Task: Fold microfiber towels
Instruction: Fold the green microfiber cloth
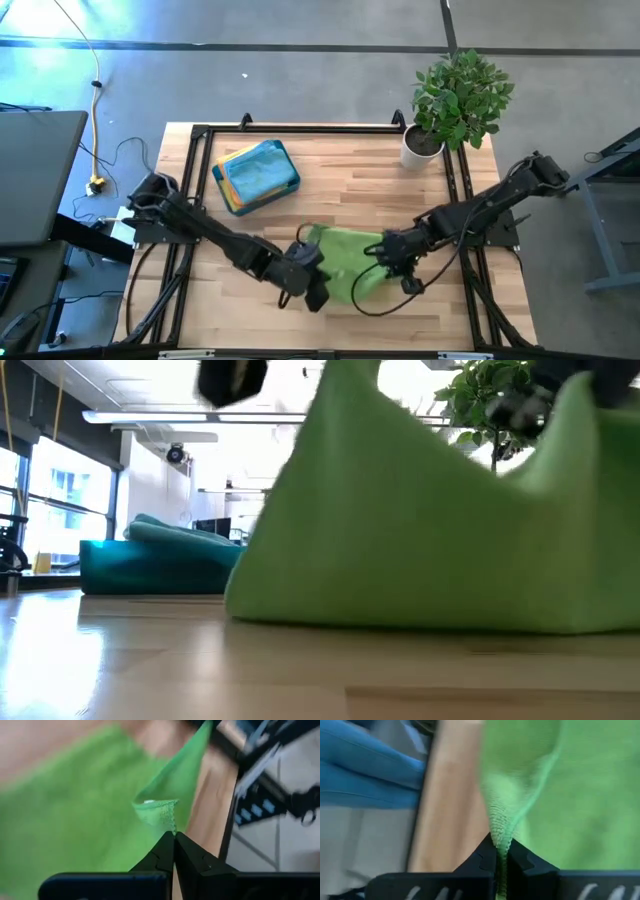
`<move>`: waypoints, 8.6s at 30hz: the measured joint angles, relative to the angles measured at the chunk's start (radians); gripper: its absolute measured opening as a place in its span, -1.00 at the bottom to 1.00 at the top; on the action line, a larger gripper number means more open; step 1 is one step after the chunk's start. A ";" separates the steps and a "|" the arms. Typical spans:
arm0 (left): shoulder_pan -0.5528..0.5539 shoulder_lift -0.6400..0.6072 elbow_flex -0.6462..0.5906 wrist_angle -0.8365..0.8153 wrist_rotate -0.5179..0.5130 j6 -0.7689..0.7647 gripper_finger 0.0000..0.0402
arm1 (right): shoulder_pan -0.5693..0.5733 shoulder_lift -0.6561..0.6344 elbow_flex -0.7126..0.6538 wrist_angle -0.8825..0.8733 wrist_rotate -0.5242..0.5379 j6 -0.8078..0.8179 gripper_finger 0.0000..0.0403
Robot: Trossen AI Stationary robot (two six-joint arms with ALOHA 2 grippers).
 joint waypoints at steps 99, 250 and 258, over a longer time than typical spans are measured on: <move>0.052 0.185 0.125 -0.569 -0.404 -0.120 -1.00 | -0.158 0.065 -0.092 -0.053 0.434 -0.472 -1.00; 0.197 0.344 0.099 -0.306 0.142 0.106 -0.50 | -0.189 0.097 -0.392 0.107 0.545 1.012 -0.04; 0.197 0.344 0.100 -0.305 0.133 0.098 -0.50 | -0.187 0.098 -0.392 0.118 0.546 1.013 -0.52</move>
